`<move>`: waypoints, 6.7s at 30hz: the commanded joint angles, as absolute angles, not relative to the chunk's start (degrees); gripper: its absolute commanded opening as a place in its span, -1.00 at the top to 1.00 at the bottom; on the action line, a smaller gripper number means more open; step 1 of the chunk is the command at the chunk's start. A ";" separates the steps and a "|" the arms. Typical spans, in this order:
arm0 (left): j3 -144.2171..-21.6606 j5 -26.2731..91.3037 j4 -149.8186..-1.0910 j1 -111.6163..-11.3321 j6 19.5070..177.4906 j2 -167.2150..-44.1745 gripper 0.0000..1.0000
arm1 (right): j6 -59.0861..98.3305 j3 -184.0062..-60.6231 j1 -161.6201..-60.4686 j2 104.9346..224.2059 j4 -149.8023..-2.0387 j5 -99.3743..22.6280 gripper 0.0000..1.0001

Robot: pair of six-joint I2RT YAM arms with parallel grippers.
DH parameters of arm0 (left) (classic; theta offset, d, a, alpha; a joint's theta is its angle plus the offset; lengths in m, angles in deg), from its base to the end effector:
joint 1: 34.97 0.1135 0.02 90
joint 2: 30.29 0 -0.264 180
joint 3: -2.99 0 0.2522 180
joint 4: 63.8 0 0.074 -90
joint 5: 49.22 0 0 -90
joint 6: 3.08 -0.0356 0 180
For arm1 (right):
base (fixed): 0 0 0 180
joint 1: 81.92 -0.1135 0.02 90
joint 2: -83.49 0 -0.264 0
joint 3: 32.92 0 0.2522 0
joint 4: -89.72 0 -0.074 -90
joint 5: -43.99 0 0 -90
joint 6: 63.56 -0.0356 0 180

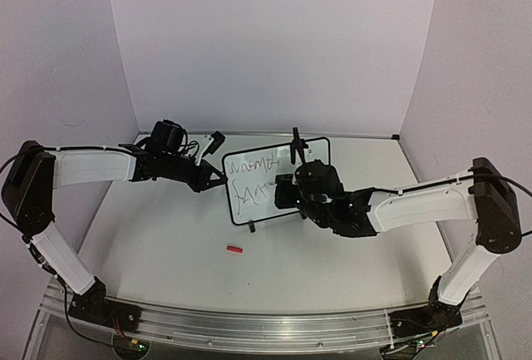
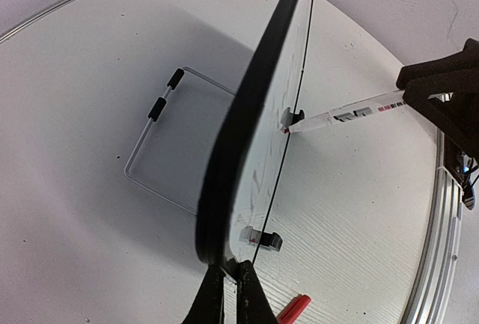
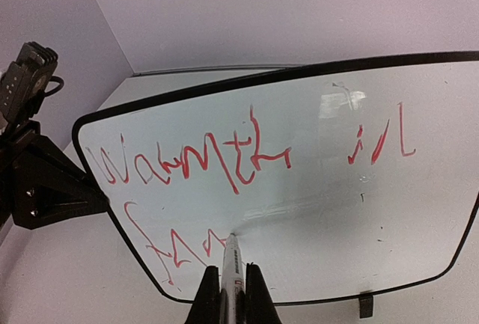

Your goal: Write a sentence on the whiteboard

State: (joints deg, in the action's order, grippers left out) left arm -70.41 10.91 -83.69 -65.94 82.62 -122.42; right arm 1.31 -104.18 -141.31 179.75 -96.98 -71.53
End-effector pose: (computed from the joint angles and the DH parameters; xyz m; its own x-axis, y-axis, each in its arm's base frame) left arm 0.2915 -0.1956 0.2309 -0.4752 0.3610 -0.8024 0.8178 0.5177 -0.2514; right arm 0.2057 0.3176 0.2360 -0.3861 0.1000 -0.9170 -0.4467 0.8495 0.2807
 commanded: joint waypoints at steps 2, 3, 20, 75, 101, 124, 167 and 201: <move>-71.52 13.59 -86.22 -66.03 80.66 -123.06 1.00 | 1.05 -103.01 -140.71 177.69 -98.58 -74.40 1.00; -71.52 13.60 -86.25 -66.05 80.65 -122.98 1.00 | 0.94 -102.81 -140.67 177.64 -98.57 -74.43 1.00; -71.37 13.53 -86.24 -66.01 80.71 -122.80 1.00 | -0.83 -101.55 -140.56 178.34 -97.78 -73.51 1.00; -72.05 13.64 -86.52 -66.01 80.50 -123.64 1.00 | -1.91 -104.27 -138.18 178.42 -91.88 -70.03 1.00; -71.88 13.67 -86.35 -66.00 80.50 -123.64 1.00 | -0.10 -104.07 -138.13 172.10 -93.06 -67.28 1.00; -72.03 13.64 -86.42 -66.03 80.47 -123.83 1.00 | 1.08 -107.03 -138.11 176.80 -94.62 -69.16 1.00; -72.33 13.71 -86.79 -66.00 80.40 -123.95 1.00 | 3.23 -106.07 -137.10 174.06 -93.39 -70.74 1.00; -72.20 13.73 -86.71 -66.03 80.39 -123.73 1.00 | -3.80 -102.63 -136.30 177.62 -88.41 -65.27 1.00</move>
